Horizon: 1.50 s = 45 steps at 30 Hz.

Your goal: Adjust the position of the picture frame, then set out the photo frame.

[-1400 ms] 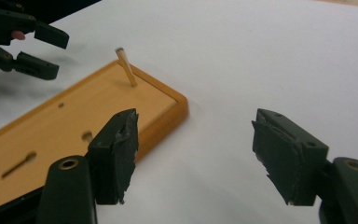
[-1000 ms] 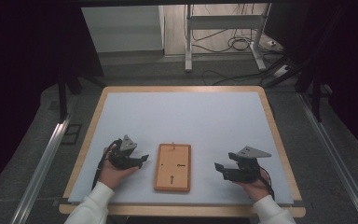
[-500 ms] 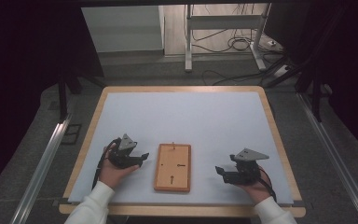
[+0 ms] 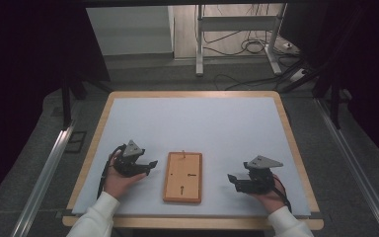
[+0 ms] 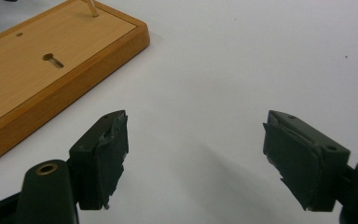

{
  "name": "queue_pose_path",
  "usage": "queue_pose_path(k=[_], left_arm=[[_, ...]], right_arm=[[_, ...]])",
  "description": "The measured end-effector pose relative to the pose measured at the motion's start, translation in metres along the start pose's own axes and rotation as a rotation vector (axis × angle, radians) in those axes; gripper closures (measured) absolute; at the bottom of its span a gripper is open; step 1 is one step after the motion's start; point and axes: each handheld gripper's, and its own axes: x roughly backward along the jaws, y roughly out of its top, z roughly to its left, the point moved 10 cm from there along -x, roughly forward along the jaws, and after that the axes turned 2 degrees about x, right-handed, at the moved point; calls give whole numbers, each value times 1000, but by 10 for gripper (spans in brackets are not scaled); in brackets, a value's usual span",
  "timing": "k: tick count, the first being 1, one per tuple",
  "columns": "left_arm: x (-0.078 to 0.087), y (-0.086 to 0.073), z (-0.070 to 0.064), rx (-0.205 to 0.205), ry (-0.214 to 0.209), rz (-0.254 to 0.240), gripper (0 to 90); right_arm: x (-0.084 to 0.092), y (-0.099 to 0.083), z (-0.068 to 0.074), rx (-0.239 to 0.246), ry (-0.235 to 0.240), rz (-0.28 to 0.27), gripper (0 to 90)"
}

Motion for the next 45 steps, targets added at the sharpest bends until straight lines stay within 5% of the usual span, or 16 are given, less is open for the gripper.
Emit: queue_pose_path(k=[11,25,34,45], left_arm=[[-16,28,-38,-86,-159,-32,272],[-23,45,-66,-144,-286,-32,259],[-40,52,-78,-163,-313,-9,316],[-62,55,-67,-127,-310,7,514]], right_arm=[[7,-1,-9,-28,-27,-13,223],[7,-1,-5,-6,-25,-12,223],[5,3,-1,-10,-3,-19,224],[2,7,7,-9,24,-26,225]])
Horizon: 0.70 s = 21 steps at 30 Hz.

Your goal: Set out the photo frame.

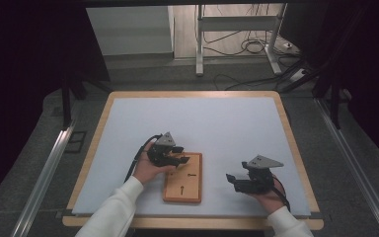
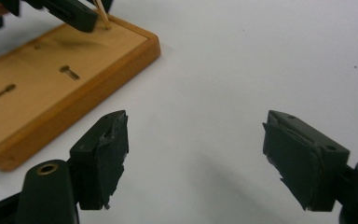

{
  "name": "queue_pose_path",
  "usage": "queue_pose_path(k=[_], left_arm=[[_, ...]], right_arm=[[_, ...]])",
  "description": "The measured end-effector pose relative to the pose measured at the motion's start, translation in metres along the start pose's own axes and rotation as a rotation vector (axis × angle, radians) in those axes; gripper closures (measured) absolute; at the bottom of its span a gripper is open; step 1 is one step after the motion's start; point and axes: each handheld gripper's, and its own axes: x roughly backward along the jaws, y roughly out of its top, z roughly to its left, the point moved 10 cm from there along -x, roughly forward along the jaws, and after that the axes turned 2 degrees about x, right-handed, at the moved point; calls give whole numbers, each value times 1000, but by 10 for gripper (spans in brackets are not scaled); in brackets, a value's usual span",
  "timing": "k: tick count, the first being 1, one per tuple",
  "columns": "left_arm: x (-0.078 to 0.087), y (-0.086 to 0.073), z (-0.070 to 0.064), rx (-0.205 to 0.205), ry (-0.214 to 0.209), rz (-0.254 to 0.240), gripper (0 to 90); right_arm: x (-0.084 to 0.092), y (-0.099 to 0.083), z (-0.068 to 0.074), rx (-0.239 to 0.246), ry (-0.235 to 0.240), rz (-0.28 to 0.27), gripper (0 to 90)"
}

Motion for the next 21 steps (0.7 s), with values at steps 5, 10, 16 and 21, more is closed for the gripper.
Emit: queue_pose_path(k=[5,10,16,21], left_arm=[[-3,1,3,-2,5,3,562],[-7,4,3,-11,8,-8,623],[-14,3,5,-16,1,0,756],[-16,5,3,-12,-18,-3,832]], right_arm=[[0,3,8,2,22,-15,226],[-1,6,10,21,25,-20,226],[1,4,9,17,14,-19,226],[4,2,10,24,5,-19,226]])
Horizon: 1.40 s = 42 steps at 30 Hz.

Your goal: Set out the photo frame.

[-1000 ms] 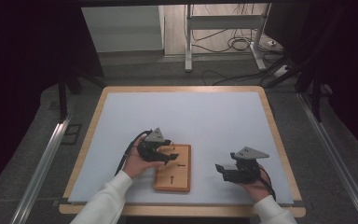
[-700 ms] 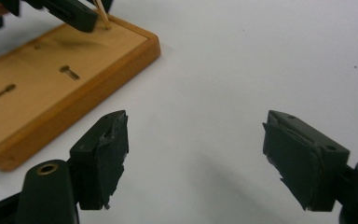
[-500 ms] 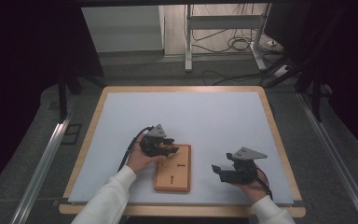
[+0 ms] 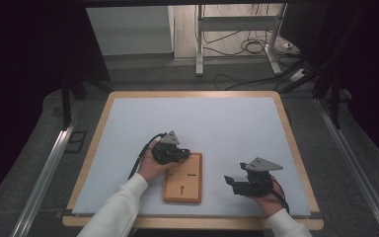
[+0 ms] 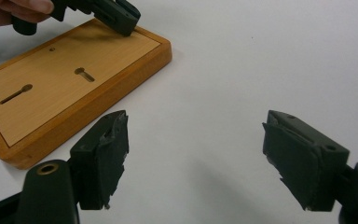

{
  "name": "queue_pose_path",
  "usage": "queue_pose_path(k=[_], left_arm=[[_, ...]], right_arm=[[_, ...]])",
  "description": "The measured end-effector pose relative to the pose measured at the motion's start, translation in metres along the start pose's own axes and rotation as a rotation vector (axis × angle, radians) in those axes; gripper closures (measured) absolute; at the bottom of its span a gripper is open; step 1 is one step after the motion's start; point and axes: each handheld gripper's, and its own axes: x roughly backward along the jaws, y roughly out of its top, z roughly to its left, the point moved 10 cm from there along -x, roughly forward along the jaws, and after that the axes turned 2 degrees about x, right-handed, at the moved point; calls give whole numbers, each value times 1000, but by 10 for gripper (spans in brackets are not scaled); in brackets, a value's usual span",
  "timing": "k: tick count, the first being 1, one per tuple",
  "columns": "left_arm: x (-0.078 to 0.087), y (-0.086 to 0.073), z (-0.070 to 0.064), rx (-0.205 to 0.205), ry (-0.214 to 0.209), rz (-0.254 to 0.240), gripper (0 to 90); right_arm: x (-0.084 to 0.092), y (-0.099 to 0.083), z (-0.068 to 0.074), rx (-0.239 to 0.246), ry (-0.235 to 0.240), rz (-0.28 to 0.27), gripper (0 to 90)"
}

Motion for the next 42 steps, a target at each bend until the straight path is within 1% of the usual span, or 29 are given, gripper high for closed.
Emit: queue_pose_path(k=[1,6,9,10,12,13,14,16,17,19,20,21,22,24,25,26,28,29,30,32,33,34,36,38,39,40,41,42], left_arm=[[0,0,0,-9,1,10,834],[0,0,2,0,-33,22,836],[0,0,1,20,-48,20,835],[0,0,1,24,-48,21,835],[1,-1,3,14,-46,46,835],[1,1,2,28,-47,41,834],[1,1,2,30,-50,44,834],[1,1,2,40,-57,50,833],[1,1,2,47,-61,44,832],[1,1,2,53,-65,54,830],[1,1,1,63,-70,55,830],[2,1,3,53,-71,69,829],[2,1,3,57,-77,71,829],[1,2,2,82,-90,70,826],[1,2,3,83,-94,76,825],[2,1,4,80,-97,83,825],[1,2,4,96,-104,81,825],[2,2,5,89,-108,89,826],[1,3,4,104,-112,80,826],[1,3,4,109,-117,85,825],[1,3,5,110,-120,88,825],[1,3,5,117,-123,92,825],[1,4,6,126,-133,99,825],[1,4,7,136,-142,104,826],[1,4,7,142,-146,106,825],[1,4,7,147,-150,110,825],[1,5,8,151,-153,111,825],[1,5,8,156,-157,115,825]], right_arm=[[1,0,0,3,-2,-1,226],[2,-1,-1,10,-7,-2,226],[3,-4,-2,3,-11,2,226],[3,-3,0,0,-6,-4,226],[4,-1,5,13,5,-13,226],[4,1,12,34,18,-22,226],[4,1,12,34,18,-22,226],[3,4,19,48,26,-28,223],[3,6,21,56,29,-30,219],[1,8,27,72,37,-29,214],[0,10,30,79,42,-31,210],[-1,11,34,94,47,-28,203],[-2,11,36,104,49,-27,198],[-4,12,41,133,49,-20,185],[-4,13,47,156,53,-16,177],[-4,13,49,167,54,-16,176],[-5,13,54,187,53,-14,172],[-5,13,57,200,55,-10,168],[-5,13,57,200,55,-10,168],[-8,13,62,220,57,0,152],[-11,12,69,242,61,12,136],[-11,12,69,242,61,12,136],[-14,12,78,274,66,24,117],[-19,11,88,304,75,37,97],[-25,10,97,329,74,55,80],[-25,10,97,329,74,55,80],[-28,9,100,340,71,64,76],[-34,8,106,372,65,83,68]])
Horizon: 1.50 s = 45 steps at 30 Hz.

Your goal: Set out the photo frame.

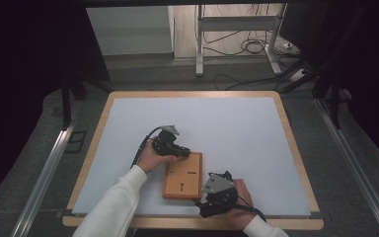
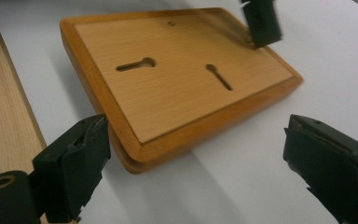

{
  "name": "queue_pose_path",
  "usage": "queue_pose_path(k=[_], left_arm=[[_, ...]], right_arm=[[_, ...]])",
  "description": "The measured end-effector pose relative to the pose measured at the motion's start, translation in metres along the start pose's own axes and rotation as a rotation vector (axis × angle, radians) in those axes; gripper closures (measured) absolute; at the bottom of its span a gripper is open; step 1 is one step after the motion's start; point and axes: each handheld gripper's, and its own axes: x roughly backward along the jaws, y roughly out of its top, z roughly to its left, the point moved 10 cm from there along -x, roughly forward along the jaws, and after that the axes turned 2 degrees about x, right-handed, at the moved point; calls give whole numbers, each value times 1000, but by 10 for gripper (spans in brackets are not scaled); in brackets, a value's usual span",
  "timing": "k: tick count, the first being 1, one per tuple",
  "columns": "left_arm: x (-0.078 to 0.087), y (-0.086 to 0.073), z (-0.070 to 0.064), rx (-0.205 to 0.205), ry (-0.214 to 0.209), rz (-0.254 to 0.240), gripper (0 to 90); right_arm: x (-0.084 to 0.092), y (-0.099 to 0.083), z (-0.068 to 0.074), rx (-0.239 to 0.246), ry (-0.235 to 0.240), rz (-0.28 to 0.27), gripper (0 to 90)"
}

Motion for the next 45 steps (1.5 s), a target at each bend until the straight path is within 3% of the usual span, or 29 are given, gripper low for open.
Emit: queue_pose_path(k=[3,8,12,14,18,22,29,37,45], left_arm=[[0,1,1,11,-9,4,825],[0,1,3,26,-25,12,823],[1,1,3,32,-26,17,824],[1,1,3,33,-27,18,824],[0,1,3,34,-23,16,824],[0,2,4,41,-9,8,835],[-1,3,6,61,-13,-5,838],[-1,4,7,64,-2,-15,840],[-1,5,10,60,12,-28,837]], right_arm=[[-8,2,6,40,-6,15,65],[-18,4,11,61,-14,35,62],[-26,6,14,102,-45,58,62],[-32,6,14,144,-81,68,62],[-34,8,12,158,-105,65,71],[-30,15,10,213,-154,41,79],[-26,21,7,225,-180,19,110],[-23,29,5,259,-197,-8,236],[-19,31,-5,221,-183,-21,334]])
